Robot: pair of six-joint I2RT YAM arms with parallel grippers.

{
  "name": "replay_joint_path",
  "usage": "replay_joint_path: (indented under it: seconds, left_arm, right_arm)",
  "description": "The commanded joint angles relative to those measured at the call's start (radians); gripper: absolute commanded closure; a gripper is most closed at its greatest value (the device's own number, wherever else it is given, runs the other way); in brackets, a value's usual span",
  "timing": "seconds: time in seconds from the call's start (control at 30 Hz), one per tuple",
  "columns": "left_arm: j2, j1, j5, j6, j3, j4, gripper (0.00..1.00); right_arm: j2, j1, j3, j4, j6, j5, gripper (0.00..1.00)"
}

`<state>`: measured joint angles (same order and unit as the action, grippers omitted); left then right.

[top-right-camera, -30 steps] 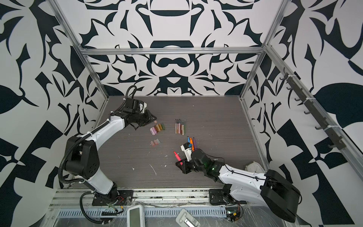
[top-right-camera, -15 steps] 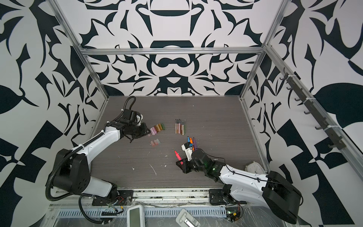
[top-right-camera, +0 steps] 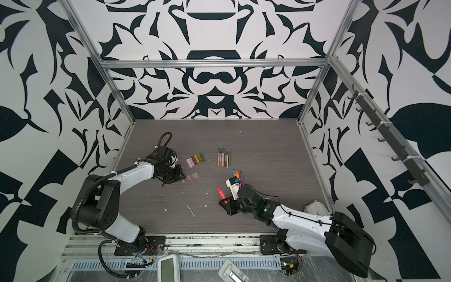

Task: Open the pen caps
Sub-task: 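Pull the pink marker away with right while left carries cap to caps, then lower the translucent cap beside the other caps and open the left gripper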

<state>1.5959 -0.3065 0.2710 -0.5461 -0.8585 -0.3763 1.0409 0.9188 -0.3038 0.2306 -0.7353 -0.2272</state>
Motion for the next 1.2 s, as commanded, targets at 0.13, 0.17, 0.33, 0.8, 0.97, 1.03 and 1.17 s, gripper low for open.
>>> replay_joint_path:
  seconds: [0.13, 0.17, 0.33, 0.8, 0.97, 1.03, 1.17]
  left_arm:
    - [0.046, 0.007, 0.067, -0.038, 0.024, 0.072, 1.00]
    - [0.047, 0.006, 0.069, -0.041, 0.025, 0.075, 1.00]
    - [0.055, 0.008, 0.085, -0.060, 0.041, 0.100, 0.95]
    - [0.070, 0.015, 0.091, -0.080, 0.056, 0.121, 0.79]
    - [0.061, 0.019, 0.086, -0.081, 0.055, 0.116, 0.73]
    - [0.057, 0.020, 0.084, -0.083, 0.058, 0.114, 0.69]
    - [0.049, 0.020, 0.086, -0.086, 0.059, 0.111, 0.68]
  right_arm:
    - [-0.001, 0.000, -0.011, 0.001, -0.011, 0.015, 1.00]
    - [0.000, -0.001, -0.011, 0.001, -0.011, 0.014, 1.00]
    - [0.008, -0.004, -0.014, 0.002, -0.013, 0.012, 1.00]
    - [0.021, -0.005, -0.018, 0.001, -0.014, 0.009, 1.00]
    - [0.020, -0.006, -0.018, 0.001, -0.013, 0.009, 1.00]
    - [0.021, -0.006, -0.018, 0.001, -0.014, 0.009, 1.00]
    - [0.023, -0.006, -0.020, 0.001, -0.013, 0.008, 1.00]
